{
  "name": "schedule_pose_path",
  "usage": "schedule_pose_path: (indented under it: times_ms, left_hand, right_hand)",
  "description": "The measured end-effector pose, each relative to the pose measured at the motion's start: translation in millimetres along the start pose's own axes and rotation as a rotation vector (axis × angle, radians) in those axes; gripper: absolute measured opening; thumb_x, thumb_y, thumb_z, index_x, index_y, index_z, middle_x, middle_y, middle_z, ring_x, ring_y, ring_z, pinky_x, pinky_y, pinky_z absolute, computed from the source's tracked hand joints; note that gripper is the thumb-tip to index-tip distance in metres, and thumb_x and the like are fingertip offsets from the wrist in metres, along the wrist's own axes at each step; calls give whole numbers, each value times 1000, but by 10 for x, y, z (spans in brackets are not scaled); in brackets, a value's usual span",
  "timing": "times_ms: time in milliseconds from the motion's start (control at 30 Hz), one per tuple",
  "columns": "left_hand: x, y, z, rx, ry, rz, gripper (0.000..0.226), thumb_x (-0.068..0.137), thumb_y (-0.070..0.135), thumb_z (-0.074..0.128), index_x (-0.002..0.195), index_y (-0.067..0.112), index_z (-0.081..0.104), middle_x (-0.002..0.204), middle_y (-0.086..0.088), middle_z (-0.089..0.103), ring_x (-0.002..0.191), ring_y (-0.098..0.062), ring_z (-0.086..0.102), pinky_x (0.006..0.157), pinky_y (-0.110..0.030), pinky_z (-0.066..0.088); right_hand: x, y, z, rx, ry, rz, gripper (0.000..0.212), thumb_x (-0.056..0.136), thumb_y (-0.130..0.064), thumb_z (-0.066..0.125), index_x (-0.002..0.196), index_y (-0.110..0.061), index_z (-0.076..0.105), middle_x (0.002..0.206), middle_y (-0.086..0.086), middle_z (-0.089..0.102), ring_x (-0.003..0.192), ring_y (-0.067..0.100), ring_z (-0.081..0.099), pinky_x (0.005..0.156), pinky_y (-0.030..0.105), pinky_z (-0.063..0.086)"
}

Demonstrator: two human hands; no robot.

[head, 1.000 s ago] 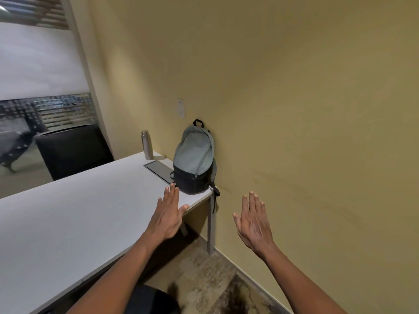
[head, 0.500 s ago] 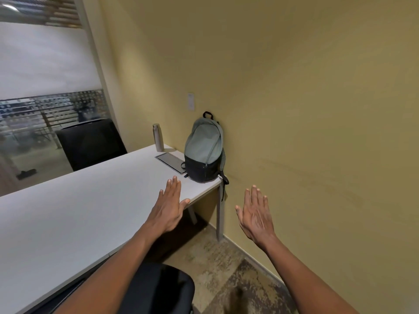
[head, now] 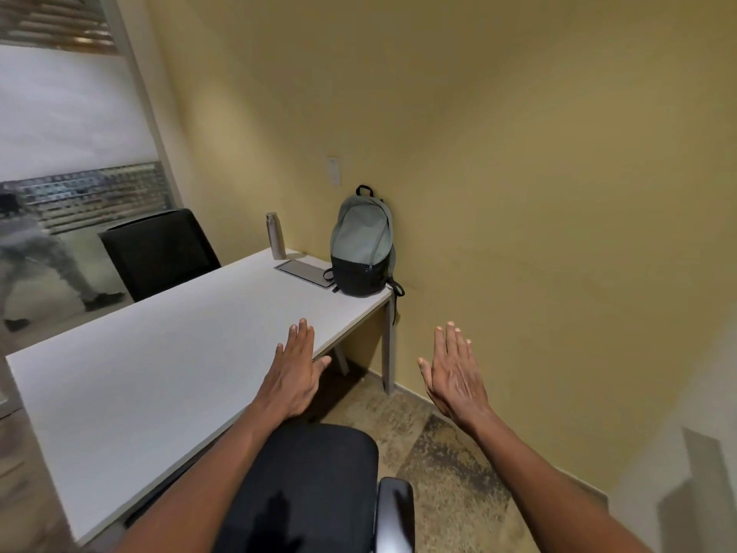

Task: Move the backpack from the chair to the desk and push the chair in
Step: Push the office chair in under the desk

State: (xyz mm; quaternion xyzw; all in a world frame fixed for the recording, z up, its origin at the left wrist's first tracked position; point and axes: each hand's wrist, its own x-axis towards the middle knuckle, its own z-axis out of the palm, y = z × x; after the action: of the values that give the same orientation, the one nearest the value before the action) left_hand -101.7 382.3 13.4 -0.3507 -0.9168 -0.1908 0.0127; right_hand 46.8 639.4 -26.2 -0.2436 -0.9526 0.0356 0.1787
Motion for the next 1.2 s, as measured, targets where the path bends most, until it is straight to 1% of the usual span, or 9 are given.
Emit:
schedule_pose_path:
  times_ms: [267, 400, 633, 767, 800, 867, 967, 1100, 1200]
  left_hand:
    - [-762, -305, -400, -22, -14, -15, 68, 103, 46, 25, 156, 15, -4, 164, -2, -15, 150, -17, -15, 121, -40, -4]
    - [-1013, -421, -541, -38, 22, -51, 67, 103, 46, 24, 156, 17, -5, 164, 0, -15, 150, -16, -15, 120, -39, -6]
    - [-1482, -769, -688, 10, 3, -97, 67, 103, 46, 22, 156, 14, -2, 165, -2, -13, 151, -17, -13, 123, -42, -3]
    - [-1721, -1009, -768, 26, -24, -131, 67, 103, 48, 21, 156, 12, 2, 165, -6, -8, 152, -20, -9, 123, -44, -2]
    - [-1772, -1080, -790, 26, -40, -139, 67, 103, 49, 20, 156, 12, 4, 166, -6, -6, 152, -21, -8, 123, -45, -1]
    - [-1865, -1245, -828, 39, -105, -169, 69, 101, 53, 19, 156, 12, 14, 166, -9, 1, 153, -24, -4, 123, -49, 1]
    - [-2047, -1548, -886, 74, -267, -222, 72, 96, 64, 17, 146, 19, 41, 159, -7, 31, 152, -28, 10, 119, -60, 8]
    - [-2419, -2010, -1002, 103, -444, -316, 85, 80, 86, 8, 109, 29, 64, 138, -6, 57, 143, -36, 30, 114, -65, 13]
    - [-2622, -2300, -1072, 104, -437, -337, 84, 81, 85, 9, 96, 24, 65, 123, -10, 64, 122, -36, 52, 110, -56, 32]
  right_hand:
    - [-680, -570, -335, 27, -6, 3, 73, 102, -51, 19, 157, -4, 8, 165, 21, 5, 153, 32, 7, 123, 42, 2]
    - [-823, -714, -419, -26, 3, -48, 71, 103, -48, 22, 156, 0, 14, 163, 25, 12, 153, 35, 13, 125, 45, 10]
    - [-1086, -1072, -534, 87, -43, -71, 69, 105, -46, 25, 156, -1, 15, 164, 24, 11, 153, 32, 10, 125, 45, 9]
    - [-1300, -1388, -622, 153, -81, -95, 66, 105, -44, 28, 152, 2, 24, 160, 26, 23, 150, 35, 21, 123, 47, 17]
    - [-1354, -1476, -643, 169, -73, -108, 62, 105, -42, 30, 147, 3, 33, 154, 27, 34, 144, 37, 32, 120, 48, 24]
    - [-1460, -1653, -657, 209, -30, -163, 44, 105, -39, 34, 122, -3, 53, 121, 20, 59, 109, 34, 56, 98, 45, 45]
    - [-1642, -1945, -664, 338, -168, -208, 39, 104, -37, 39, 76, -14, 53, 71, 3, 54, 61, 17, 47, 60, 34, 39]
    - [-1931, -2351, -674, 398, -339, -218, 49, 102, -44, 42, 59, -20, 39, 54, -4, 39, 48, 14, 35, 51, 31, 28]
    - [-2200, -2655, -725, 373, -471, -210, 53, 95, -63, 41, 65, -21, 53, 63, -2, 54, 57, 16, 49, 57, 32, 38]
